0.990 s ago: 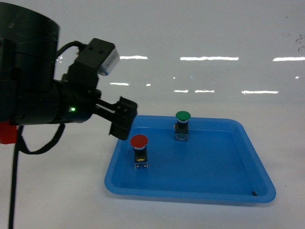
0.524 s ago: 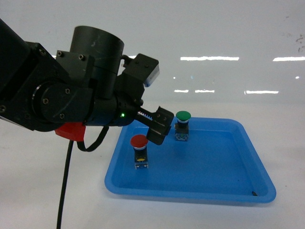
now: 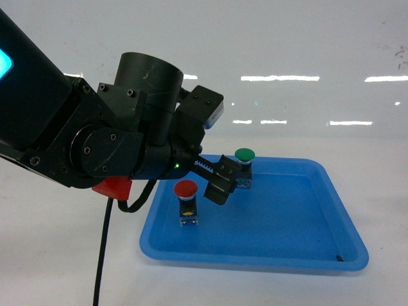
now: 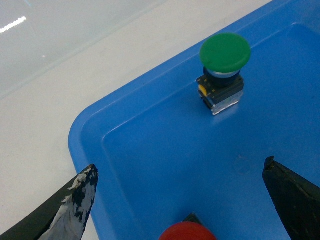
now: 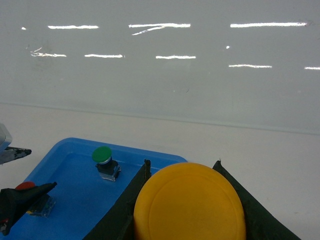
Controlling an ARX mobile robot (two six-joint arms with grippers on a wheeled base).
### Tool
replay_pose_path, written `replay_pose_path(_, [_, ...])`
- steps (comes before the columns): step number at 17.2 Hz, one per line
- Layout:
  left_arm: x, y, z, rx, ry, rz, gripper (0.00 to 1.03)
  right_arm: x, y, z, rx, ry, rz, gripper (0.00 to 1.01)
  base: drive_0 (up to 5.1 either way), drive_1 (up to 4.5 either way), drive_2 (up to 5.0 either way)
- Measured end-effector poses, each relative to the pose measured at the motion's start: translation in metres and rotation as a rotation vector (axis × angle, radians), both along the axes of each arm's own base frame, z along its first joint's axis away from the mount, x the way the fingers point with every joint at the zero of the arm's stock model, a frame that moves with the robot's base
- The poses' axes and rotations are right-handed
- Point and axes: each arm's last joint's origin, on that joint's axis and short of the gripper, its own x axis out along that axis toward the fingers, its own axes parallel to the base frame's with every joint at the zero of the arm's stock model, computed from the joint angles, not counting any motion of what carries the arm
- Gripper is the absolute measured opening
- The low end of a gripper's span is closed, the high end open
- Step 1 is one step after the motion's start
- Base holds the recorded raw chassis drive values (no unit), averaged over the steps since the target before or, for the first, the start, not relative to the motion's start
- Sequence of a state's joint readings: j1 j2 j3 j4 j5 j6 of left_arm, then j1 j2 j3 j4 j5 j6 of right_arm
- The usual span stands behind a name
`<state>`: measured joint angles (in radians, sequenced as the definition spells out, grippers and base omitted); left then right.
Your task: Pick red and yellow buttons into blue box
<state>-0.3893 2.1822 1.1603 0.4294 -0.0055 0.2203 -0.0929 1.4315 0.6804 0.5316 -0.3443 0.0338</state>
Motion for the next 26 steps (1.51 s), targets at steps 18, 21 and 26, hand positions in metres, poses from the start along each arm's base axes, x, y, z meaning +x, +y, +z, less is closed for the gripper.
replay_pose_path(18, [0.003,0.009,-0.05,0.114,0.095,0.029,0.98,0.0,0.0,0.0,0.0,0.0,0.0,0.32,0.0,0.0,0.0])
replay_pose_path(21, [0.004,0.011,-0.053,0.137,0.119,0.044,0.98,0.0,0.0,0.0,0.0,0.0,0.0,0.32,0.0,0.0,0.0])
replay_pose_path(26, [0.005,0.012,-0.056,0.156,0.123,0.04,0.89,0.0,0.0,0.0,0.0,0.0,0.0,0.32,0.0,0.0,0.0])
